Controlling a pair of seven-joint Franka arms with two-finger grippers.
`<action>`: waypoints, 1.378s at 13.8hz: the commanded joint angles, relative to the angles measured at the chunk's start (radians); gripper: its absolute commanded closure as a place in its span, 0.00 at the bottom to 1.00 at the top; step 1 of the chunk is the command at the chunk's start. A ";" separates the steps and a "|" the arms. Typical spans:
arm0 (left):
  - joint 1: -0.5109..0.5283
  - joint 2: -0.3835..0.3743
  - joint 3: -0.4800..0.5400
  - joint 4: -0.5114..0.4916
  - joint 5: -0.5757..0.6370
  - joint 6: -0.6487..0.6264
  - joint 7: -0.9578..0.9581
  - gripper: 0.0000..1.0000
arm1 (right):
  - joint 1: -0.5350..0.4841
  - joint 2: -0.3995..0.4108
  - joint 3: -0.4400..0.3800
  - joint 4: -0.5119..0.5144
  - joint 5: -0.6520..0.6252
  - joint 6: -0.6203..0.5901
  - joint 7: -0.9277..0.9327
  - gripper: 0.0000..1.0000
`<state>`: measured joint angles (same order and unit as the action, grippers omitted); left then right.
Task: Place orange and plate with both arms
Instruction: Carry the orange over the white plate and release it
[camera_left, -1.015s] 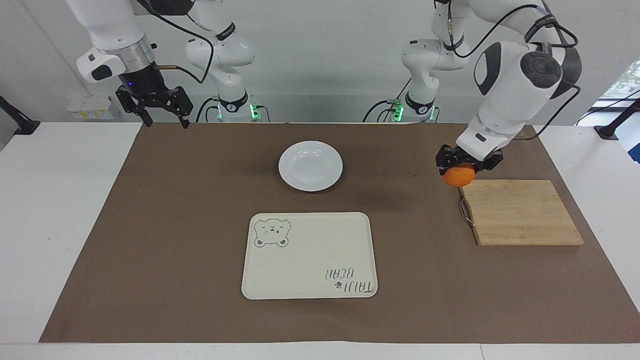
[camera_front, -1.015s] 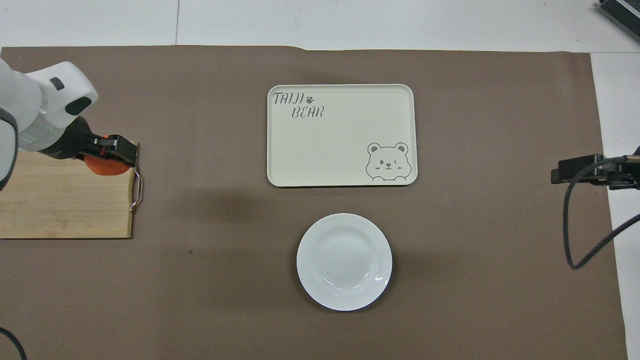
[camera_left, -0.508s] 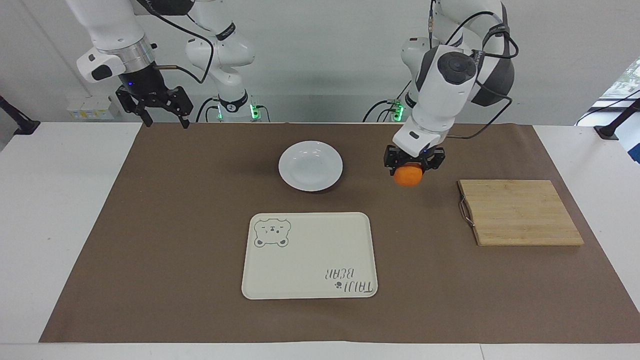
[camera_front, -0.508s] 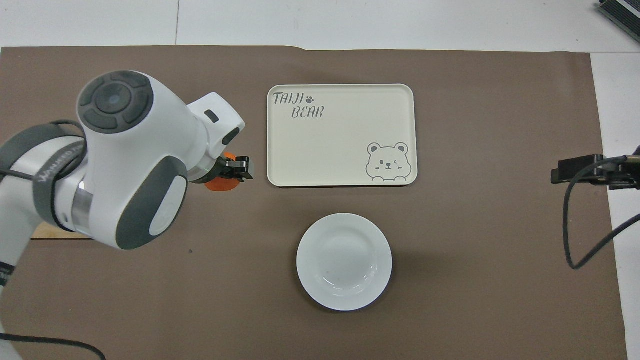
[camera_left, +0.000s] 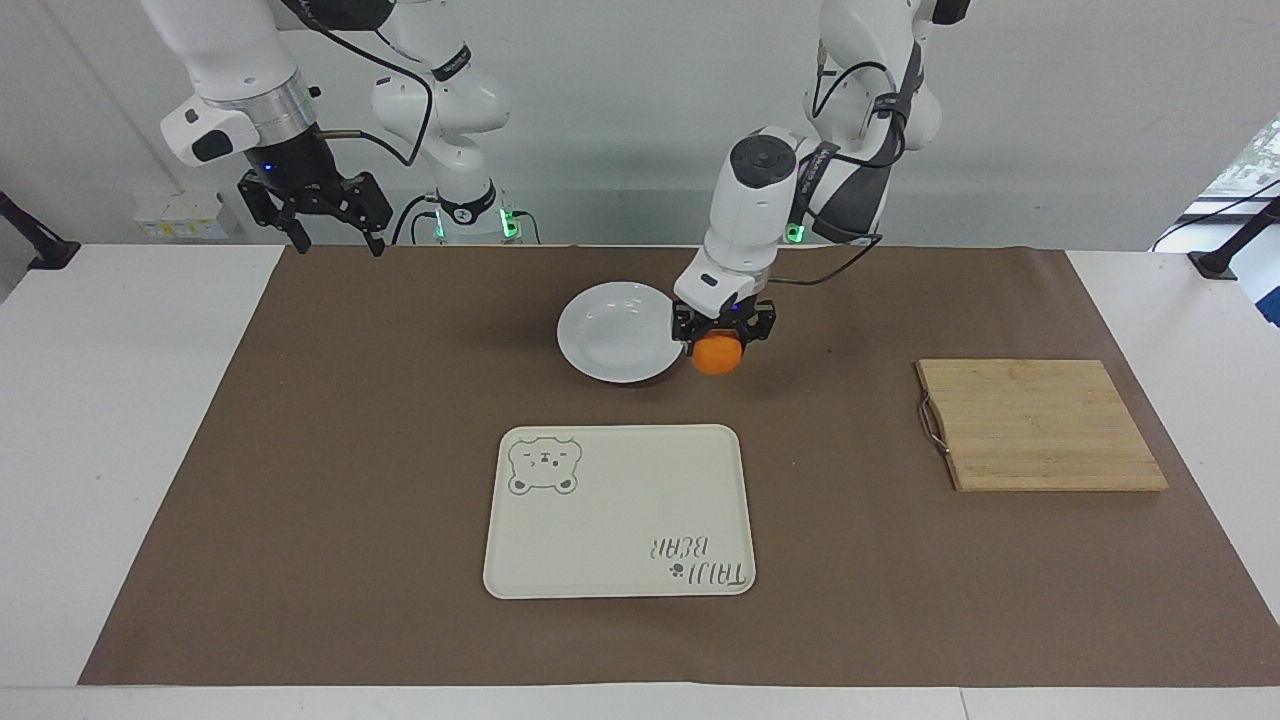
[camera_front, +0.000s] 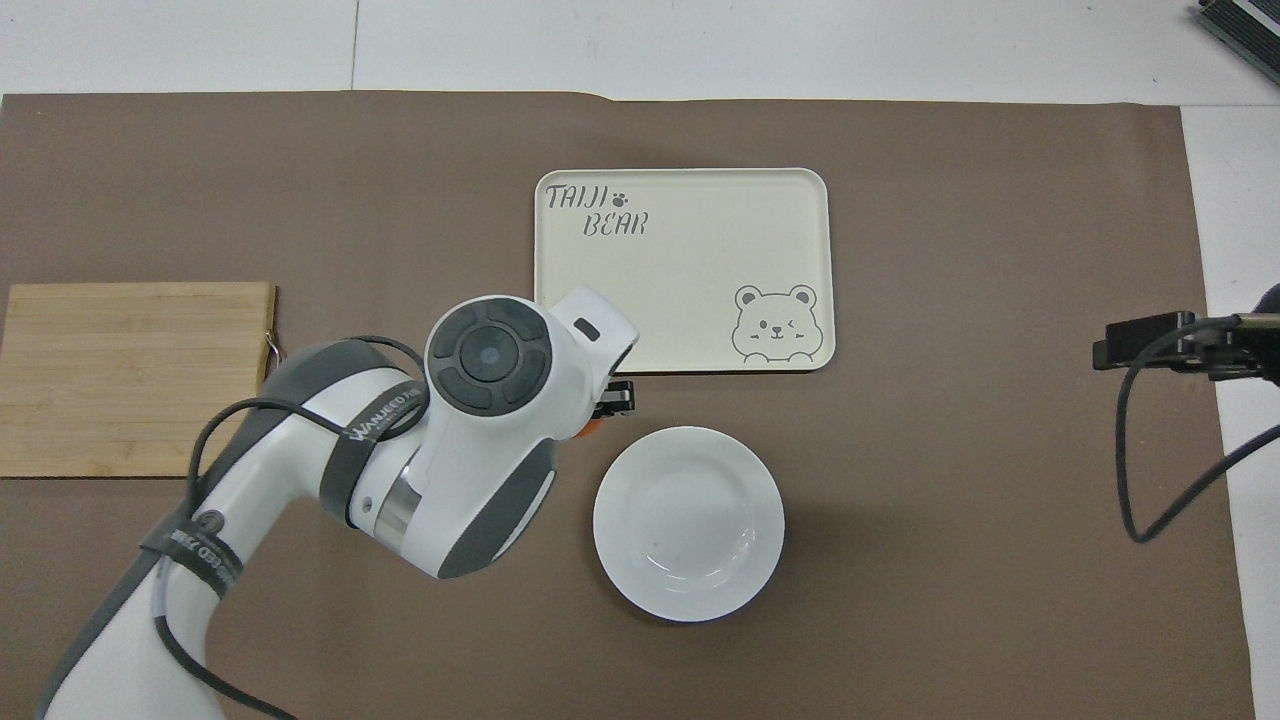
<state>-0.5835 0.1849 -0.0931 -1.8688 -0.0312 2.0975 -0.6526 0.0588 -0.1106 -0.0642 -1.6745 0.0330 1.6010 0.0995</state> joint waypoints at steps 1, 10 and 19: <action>-0.070 0.008 0.018 -0.052 0.001 0.099 -0.091 1.00 | -0.011 -0.003 0.006 -0.002 -0.028 0.017 -0.032 0.00; -0.222 0.109 0.018 -0.125 -0.001 0.263 -0.266 1.00 | -0.008 -0.011 0.007 -0.022 -0.022 0.020 -0.106 0.00; -0.064 -0.039 0.022 -0.052 0.001 0.078 -0.136 0.00 | -0.005 -0.021 0.006 -0.076 0.062 0.011 -0.156 0.00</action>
<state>-0.7120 0.1926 -0.0682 -1.9495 -0.0311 2.2617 -0.8657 0.0603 -0.1111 -0.0604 -1.7047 0.0440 1.6096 0.0050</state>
